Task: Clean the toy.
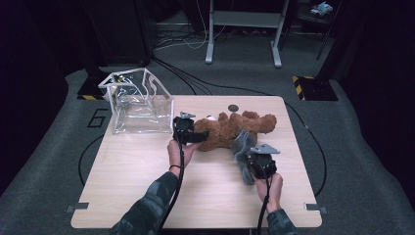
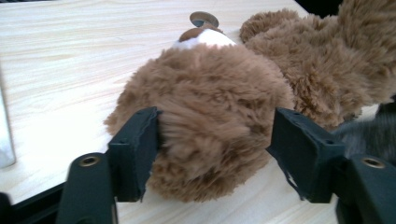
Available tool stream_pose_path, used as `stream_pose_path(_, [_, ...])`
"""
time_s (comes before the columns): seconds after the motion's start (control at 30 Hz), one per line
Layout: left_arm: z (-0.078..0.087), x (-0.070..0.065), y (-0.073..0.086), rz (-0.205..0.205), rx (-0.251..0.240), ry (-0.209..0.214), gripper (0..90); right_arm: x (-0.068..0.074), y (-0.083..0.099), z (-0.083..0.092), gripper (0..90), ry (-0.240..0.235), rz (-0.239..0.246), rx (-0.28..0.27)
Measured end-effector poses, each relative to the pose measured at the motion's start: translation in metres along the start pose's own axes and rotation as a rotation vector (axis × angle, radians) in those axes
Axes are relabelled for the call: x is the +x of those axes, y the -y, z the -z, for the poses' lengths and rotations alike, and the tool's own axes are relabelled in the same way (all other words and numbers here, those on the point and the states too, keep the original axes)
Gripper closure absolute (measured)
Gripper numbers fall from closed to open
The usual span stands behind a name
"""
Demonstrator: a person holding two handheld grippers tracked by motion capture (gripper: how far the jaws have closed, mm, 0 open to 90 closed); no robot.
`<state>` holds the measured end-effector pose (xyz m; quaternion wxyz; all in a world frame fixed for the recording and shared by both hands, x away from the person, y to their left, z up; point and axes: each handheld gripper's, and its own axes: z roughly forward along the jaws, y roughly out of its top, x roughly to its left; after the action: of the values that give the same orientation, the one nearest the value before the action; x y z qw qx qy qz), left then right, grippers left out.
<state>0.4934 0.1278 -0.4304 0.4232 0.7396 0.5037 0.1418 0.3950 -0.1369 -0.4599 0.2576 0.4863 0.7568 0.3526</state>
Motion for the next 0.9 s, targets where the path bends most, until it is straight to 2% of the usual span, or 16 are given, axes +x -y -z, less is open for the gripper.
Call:
stream_pose_path(0.03, [0.003, 0.001, 0.001, 0.0, -0.01, -0.007, 30.0, 0.0, 0.0, 0.0, 81.2, 0.0, 0.0, 0.0])
stream_pose_path(0.07, [0.008, 0.004, 0.003, -0.005, -0.023, -0.016, 27.6, 0.017, -0.004, 0.002, 81.2, -0.039, 0.042, -0.012])
stream_pose_path(0.13, [0.014, 0.008, 0.006, -0.011, -0.037, -0.028, 26.6, 0.031, -0.009, 0.003, 81.2, -0.073, 0.075, -0.019])
stream_pose_path(0.17, [0.014, 0.008, 0.006, -0.011, -0.037, -0.028, 25.6, 0.031, -0.009, 0.003, 81.2, -0.073, 0.075, -0.019])
stream_pose_path(0.2, [0.02, 0.014, 0.012, -0.017, -0.047, -0.046, 24.4, 0.046, -0.018, 0.003, 81.2, -0.1, 0.115, -0.036])
stream_pose_path(0.3, [0.024, 0.021, 0.021, -0.022, -0.046, -0.062, 22.8, 0.059, -0.031, 0.001, 81.1, -0.115, 0.141, -0.059])
stream_pose_path(0.4, [0.024, 0.03, 0.037, -0.022, -0.032, -0.086, 21.1, 0.063, -0.042, -0.003, 81.0, -0.107, 0.156, -0.07])
stream_pose_path(0.43, [0.023, 0.034, 0.044, -0.028, -0.021, -0.09, 20.2, 0.064, -0.054, -0.008, 80.9, -0.095, 0.156, -0.084])
stream_pose_path(0.5, [0.019, 0.044, 0.066, -0.018, 0.011, -0.102, 19.3, 0.062, -0.065, -0.012, 80.9, -0.083, 0.151, -0.099])
stream_pose_path(0.53, [0.019, 0.044, 0.066, -0.018, 0.011, -0.102, 18.9, 0.062, -0.065, -0.012, 80.9, -0.083, 0.151, -0.099])
stream_pose_path(0.63, [0.014, 0.053, 0.083, -0.018, 0.05, -0.115, 18.2, 0.059, -0.083, -0.022, 80.6, -0.057, 0.152, -0.108])
stream_pose_path(0.67, [0.012, 0.054, 0.087, -0.011, 0.056, -0.116, 17.8, 0.059, -0.085, -0.025, 80.6, -0.047, 0.136, -0.102])
stream_pose_path(0.7, [0.011, 0.056, 0.09, -0.032, 0.079, -0.12, 17.7, 0.058, -0.088, -0.03, 80.6, -0.043, 0.138, -0.095])
stream_pose_path(0.73, [0.008, 0.057, 0.096, -0.034, 0.091, -0.124, 17.2, 0.057, -0.089, -0.041, 80.6, -0.042, 0.118, -0.071])
stream_pose_path(0.83, [0.005, 0.057, 0.1, -0.048, 0.112, -0.129, 17.0, 0.061, -0.084, -0.056, 80.7, -0.059, 0.102, -0.025])
stream_pose_path(0.9, [0.004, 0.057, 0.101, -0.053, 0.113, -0.129, 16.9, 0.063, -0.082, -0.059, 80.8, -0.063, 0.105, -0.012])
